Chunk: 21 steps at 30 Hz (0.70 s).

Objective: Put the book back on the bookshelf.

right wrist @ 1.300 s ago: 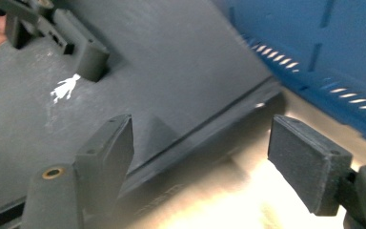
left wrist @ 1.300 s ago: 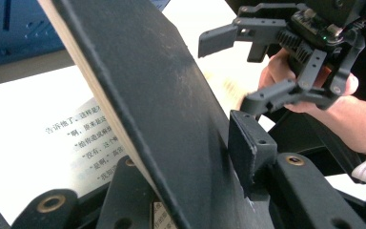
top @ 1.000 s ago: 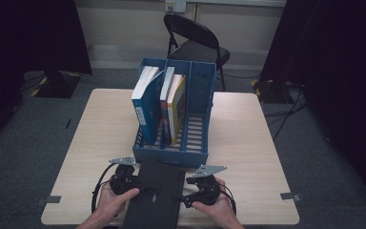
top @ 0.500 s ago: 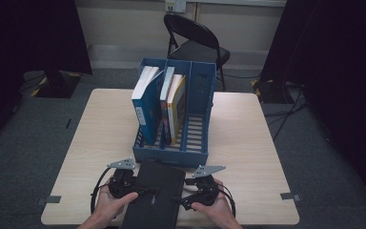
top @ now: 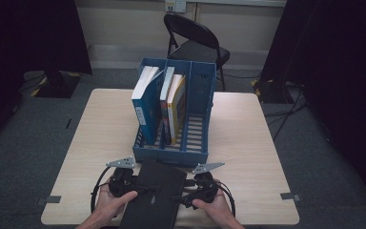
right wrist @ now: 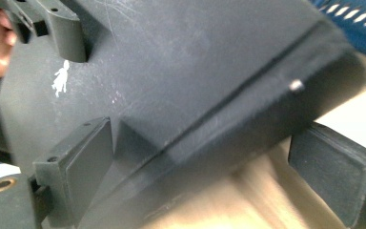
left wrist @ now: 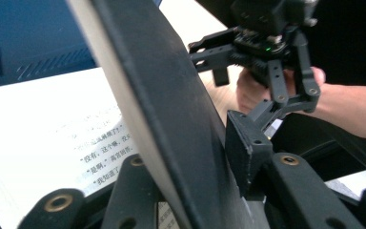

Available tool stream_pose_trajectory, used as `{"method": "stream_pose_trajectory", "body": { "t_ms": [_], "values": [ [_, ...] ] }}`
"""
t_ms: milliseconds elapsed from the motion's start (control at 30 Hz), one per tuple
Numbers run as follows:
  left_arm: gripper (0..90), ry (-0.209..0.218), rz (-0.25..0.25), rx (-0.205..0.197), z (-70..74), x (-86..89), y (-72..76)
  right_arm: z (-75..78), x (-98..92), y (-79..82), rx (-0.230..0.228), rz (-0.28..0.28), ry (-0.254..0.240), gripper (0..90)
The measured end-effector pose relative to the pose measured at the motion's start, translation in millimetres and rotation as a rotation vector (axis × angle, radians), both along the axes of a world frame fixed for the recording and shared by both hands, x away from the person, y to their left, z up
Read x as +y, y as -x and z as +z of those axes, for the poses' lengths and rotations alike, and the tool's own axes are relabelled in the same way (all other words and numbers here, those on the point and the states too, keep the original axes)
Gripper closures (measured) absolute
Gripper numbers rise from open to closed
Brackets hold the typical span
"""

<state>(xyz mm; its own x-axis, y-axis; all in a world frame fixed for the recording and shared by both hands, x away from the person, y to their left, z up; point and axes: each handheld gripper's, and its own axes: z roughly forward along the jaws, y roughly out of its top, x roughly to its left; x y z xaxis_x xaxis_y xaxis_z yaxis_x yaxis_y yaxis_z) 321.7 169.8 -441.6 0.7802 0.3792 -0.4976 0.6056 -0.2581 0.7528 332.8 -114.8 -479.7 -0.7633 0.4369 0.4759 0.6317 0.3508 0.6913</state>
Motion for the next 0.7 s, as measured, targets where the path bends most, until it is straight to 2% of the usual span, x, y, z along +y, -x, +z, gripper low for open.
{"method": "stream_pose_trajectory", "body": {
  "t_ms": [200, 300, 400, 433, 700],
  "values": [
    [68.7, 0.009, -0.002, -0.015, 2.7, 0.6, -0.4, 5.1, 1.3, 1.3, -0.021, 0.010, 0.013, 8.5],
    [70.0, 0.024, -0.005, -0.035, 6.4, 3.0, -1.8, 13.4, 1.1, 1.7, -0.063, -0.011, 0.005, 12.0],
    [70.5, 0.032, 0.009, -0.038, 9.8, 3.5, -2.5, 17.4, 0.1, 0.8, -0.078, -0.021, -0.001, 13.6],
    [70.4, 0.032, 0.021, -0.037, 10.9, 4.6, -3.7, 20.7, 0.0, 1.6, -0.101, -0.050, 0.004, 15.2],
    [71.4, 0.047, 0.010, -0.050, 15.9, 4.7, -3.5, 32.9, -2.9, 1.6, -0.138, -0.056, -0.004, 21.7]
  ]
}}
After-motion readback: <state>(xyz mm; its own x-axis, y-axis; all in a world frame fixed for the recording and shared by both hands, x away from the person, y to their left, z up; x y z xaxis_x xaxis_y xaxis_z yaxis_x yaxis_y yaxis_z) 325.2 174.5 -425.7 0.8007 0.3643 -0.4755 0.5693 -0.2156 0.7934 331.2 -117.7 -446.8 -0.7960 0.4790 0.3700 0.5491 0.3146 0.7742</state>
